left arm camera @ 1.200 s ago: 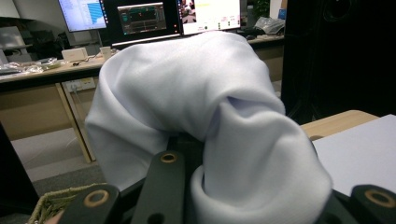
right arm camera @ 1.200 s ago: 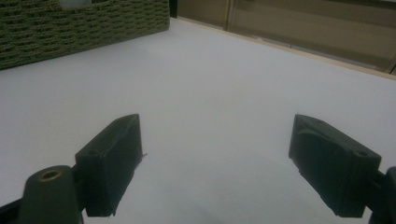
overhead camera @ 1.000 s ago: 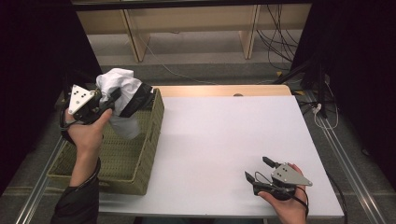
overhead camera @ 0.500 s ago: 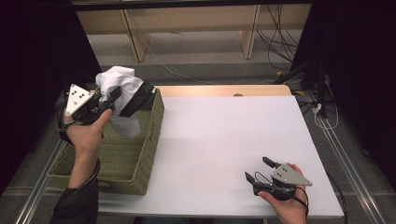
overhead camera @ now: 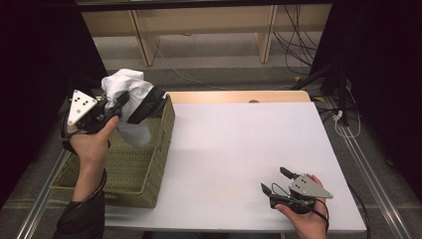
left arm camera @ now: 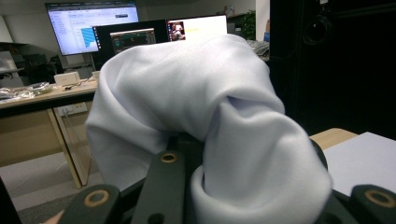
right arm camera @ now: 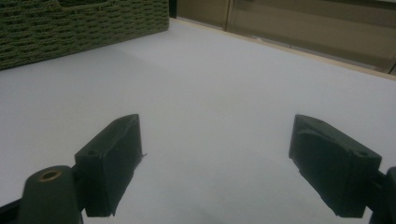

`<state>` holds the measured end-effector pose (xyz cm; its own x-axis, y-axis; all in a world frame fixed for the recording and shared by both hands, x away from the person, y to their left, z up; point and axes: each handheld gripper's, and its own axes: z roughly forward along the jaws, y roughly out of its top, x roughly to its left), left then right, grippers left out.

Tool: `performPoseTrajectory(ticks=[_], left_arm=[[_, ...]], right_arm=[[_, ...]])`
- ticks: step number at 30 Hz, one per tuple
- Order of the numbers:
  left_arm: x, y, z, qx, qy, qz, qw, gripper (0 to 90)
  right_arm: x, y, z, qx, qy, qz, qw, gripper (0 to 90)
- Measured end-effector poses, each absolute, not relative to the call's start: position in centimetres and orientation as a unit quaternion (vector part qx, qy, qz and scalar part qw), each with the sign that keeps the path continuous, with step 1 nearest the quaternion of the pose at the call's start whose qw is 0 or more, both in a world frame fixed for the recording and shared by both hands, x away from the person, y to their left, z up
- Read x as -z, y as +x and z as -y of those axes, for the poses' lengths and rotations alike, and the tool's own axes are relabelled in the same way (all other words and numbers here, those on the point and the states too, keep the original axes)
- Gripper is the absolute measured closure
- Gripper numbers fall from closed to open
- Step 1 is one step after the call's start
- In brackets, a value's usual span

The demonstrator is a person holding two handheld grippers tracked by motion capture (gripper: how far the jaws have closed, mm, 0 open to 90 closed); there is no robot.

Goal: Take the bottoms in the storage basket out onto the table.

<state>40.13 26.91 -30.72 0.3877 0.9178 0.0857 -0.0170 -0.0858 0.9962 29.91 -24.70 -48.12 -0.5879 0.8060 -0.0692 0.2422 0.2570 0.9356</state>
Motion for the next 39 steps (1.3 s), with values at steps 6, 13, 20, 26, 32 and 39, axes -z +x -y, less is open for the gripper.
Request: performPoseTrajectory(ticks=[6, 13, 20, 26, 32, 39], left_arm=[[30.5, 39.8, -26.7, -0.417, 0.608, -0.357, 0.575, 74.7], [30.2, 39.4, -26.3, -0.418, 0.607, -0.346, 0.581, 74.6], [29.9, 39.1, -26.2, -0.422, 0.605, -0.339, 0.584, 74.6], [29.7, 38.9, -25.9, -0.423, 0.605, -0.334, 0.586, 74.6], [29.6, 38.6, -25.6, -0.425, 0.606, -0.328, 0.587, 74.6], [29.4, 38.4, -25.5, -0.425, 0.607, -0.324, 0.589, 74.6]], right_arm=[[48.2, 30.0, 24.7, -0.499, 0.353, -0.738, 0.284, 18.0], [48.1, 29.9, 24.7, -0.497, 0.354, -0.74, 0.285, 17.9], [48.1, 29.9, 24.7, -0.497, 0.354, -0.739, 0.285, 17.9], [48.1, 29.9, 24.7, -0.5, 0.353, -0.738, 0.286, 17.9], [48.1, 29.9, 24.7, -0.5, 0.353, -0.737, 0.286, 17.8], [48.1, 29.9, 24.7, -0.499, 0.353, -0.738, 0.286, 17.8]])
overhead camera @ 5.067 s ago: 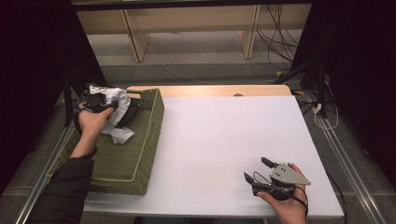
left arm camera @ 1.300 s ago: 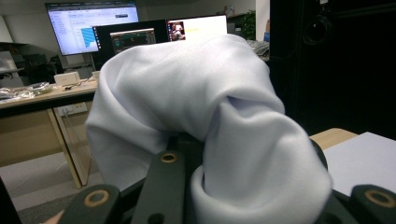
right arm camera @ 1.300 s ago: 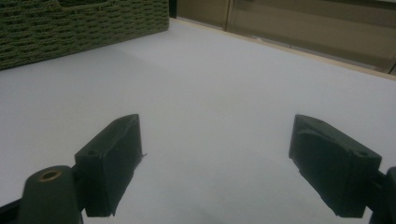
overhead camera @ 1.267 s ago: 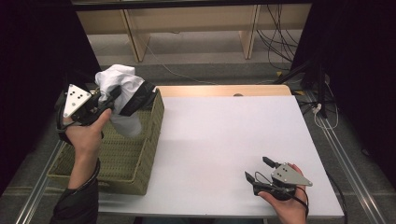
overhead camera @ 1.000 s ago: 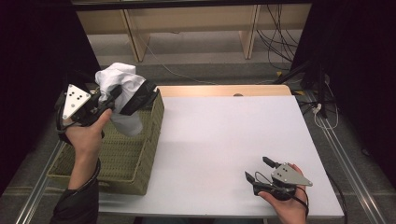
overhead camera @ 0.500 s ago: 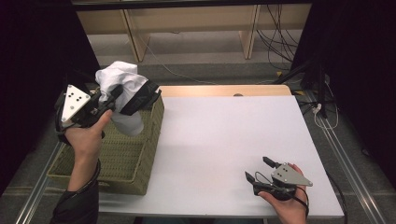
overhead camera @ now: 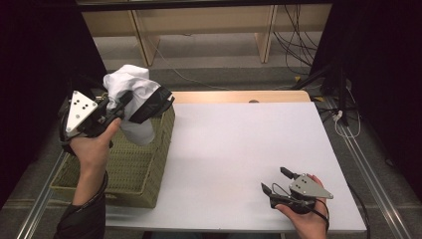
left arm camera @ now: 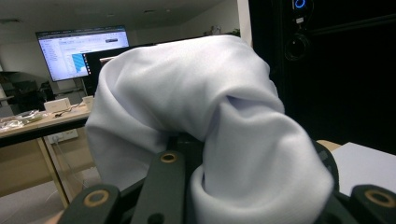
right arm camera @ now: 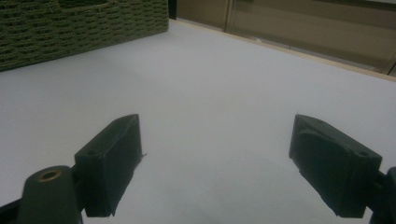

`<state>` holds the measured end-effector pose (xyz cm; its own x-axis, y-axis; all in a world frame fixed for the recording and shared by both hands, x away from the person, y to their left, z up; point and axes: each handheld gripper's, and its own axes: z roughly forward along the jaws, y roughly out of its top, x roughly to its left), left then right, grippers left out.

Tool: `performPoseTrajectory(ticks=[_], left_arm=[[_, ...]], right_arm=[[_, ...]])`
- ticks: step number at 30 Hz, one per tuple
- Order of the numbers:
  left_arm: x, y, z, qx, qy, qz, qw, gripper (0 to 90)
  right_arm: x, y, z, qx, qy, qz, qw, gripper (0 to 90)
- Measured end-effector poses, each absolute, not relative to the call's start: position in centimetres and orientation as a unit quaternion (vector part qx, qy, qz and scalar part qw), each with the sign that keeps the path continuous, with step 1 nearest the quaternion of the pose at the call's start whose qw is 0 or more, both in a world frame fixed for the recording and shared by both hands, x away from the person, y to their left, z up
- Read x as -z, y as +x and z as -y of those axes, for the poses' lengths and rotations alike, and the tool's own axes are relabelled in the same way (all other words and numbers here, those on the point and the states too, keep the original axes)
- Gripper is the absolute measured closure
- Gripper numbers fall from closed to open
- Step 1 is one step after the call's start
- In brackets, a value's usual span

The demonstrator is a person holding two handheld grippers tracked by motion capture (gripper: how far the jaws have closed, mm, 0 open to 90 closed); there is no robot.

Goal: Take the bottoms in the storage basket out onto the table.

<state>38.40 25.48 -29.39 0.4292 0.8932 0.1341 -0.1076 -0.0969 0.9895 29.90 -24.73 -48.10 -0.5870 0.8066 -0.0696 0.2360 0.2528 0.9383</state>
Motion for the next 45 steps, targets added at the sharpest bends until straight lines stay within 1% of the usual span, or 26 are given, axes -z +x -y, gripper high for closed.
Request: performPoseTrajectory(ticks=[45], left_arm=[[28.8, 37.4, -24.2, -0.42, 0.607, -0.3, 0.604, 74.6]], right_arm=[[48.2, 30.0, 24.7, -0.501, 0.353, -0.737, 0.285, 17.9]])
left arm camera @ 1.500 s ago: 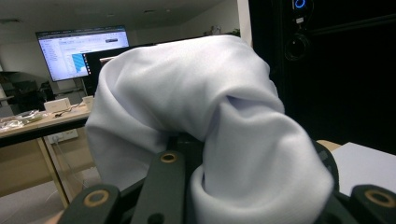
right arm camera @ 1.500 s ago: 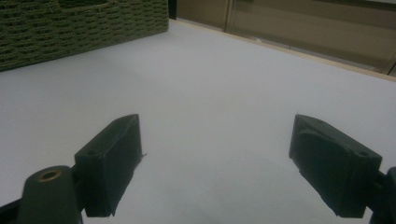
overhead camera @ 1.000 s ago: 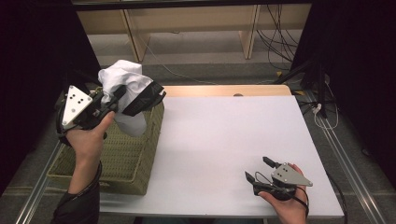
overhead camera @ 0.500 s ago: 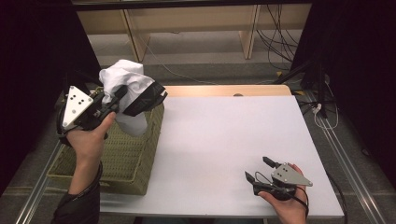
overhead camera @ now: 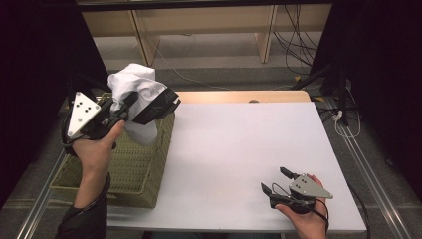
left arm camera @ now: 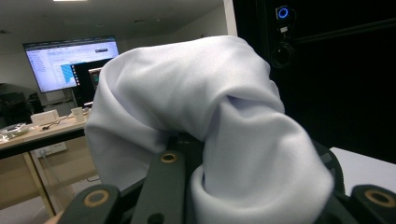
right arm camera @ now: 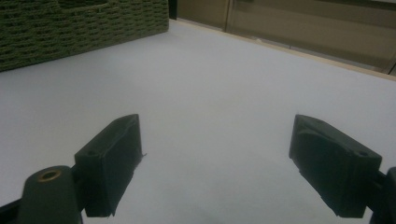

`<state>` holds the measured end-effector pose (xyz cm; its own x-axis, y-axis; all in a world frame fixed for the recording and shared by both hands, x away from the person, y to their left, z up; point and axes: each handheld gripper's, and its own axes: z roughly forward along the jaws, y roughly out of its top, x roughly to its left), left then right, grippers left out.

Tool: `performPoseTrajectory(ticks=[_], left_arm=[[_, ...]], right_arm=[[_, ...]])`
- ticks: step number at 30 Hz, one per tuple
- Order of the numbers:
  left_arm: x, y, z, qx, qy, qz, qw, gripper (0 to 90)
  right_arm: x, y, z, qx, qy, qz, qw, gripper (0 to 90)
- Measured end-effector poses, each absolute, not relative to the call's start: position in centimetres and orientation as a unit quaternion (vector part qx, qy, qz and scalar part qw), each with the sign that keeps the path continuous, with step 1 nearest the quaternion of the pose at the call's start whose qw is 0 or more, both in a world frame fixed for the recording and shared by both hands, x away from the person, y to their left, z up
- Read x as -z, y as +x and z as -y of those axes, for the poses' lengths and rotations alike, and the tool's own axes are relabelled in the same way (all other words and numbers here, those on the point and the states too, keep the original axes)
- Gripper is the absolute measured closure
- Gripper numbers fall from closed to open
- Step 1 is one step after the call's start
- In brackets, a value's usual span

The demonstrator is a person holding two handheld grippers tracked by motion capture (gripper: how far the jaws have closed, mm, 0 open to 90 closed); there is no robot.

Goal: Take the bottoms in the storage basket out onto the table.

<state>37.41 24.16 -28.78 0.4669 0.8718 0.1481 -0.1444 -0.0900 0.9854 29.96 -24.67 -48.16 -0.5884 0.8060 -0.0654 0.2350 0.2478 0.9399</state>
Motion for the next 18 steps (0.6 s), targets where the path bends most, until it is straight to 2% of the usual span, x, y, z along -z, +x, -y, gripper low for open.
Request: performPoseTrajectory(ticks=[18], left_arm=[[28.86, 37.28, -23.43, -0.419, 0.611, -0.29, 0.606, 74.6]], right_arm=[[48.13, 29.93, 24.71, -0.501, 0.354, -0.736, 0.286, 17.8]])
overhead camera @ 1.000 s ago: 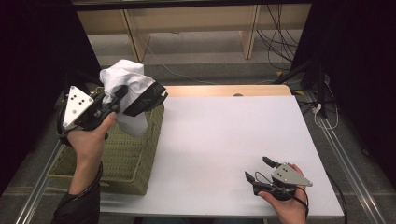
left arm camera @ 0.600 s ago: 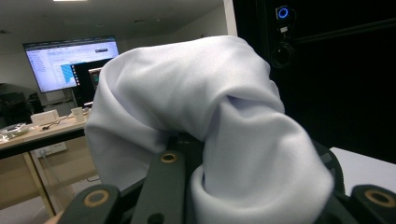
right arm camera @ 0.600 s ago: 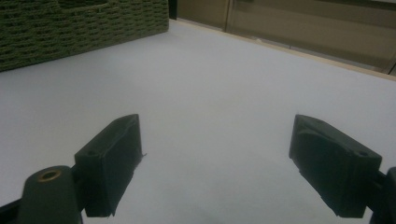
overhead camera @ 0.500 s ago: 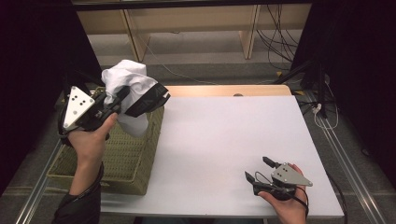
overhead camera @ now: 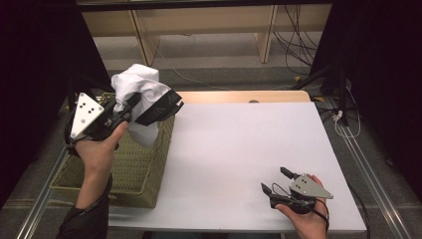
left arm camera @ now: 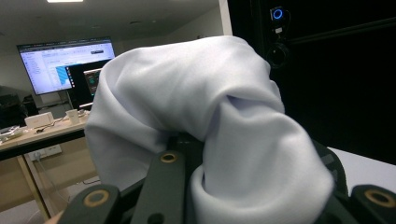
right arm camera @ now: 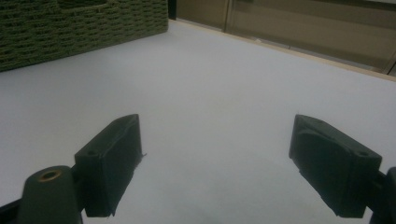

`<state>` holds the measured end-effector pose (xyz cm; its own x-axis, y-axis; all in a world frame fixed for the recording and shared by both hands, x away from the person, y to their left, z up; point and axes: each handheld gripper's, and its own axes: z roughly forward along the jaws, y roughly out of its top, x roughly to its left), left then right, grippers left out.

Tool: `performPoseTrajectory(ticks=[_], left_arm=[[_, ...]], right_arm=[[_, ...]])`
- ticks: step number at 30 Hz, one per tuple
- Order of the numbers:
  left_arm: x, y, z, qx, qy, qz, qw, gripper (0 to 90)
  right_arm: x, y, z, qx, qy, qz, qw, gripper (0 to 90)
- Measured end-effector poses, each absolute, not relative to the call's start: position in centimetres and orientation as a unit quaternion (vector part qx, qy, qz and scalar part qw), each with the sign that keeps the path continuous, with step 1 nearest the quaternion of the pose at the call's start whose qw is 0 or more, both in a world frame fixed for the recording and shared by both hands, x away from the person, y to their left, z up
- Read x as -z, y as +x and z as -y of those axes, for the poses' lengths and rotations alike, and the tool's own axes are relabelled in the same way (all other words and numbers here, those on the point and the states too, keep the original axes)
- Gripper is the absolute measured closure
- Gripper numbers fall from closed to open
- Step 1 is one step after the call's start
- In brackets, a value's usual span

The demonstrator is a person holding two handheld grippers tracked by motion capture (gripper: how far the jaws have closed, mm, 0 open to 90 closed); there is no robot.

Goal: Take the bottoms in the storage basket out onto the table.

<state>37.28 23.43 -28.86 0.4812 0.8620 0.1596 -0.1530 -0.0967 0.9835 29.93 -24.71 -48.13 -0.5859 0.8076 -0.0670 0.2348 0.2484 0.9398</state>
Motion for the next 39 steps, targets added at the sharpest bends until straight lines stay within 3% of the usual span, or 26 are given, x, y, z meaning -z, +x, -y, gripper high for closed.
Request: performPoseTrajectory(ticks=[39], left_arm=[[29.4, 37.2, -21.1, -0.401, 0.628, -0.267, 0.612, 74.6]], right_arm=[[48.2, 29.9, 24.7, -0.503, 0.353, -0.735, 0.287, 17.9]])
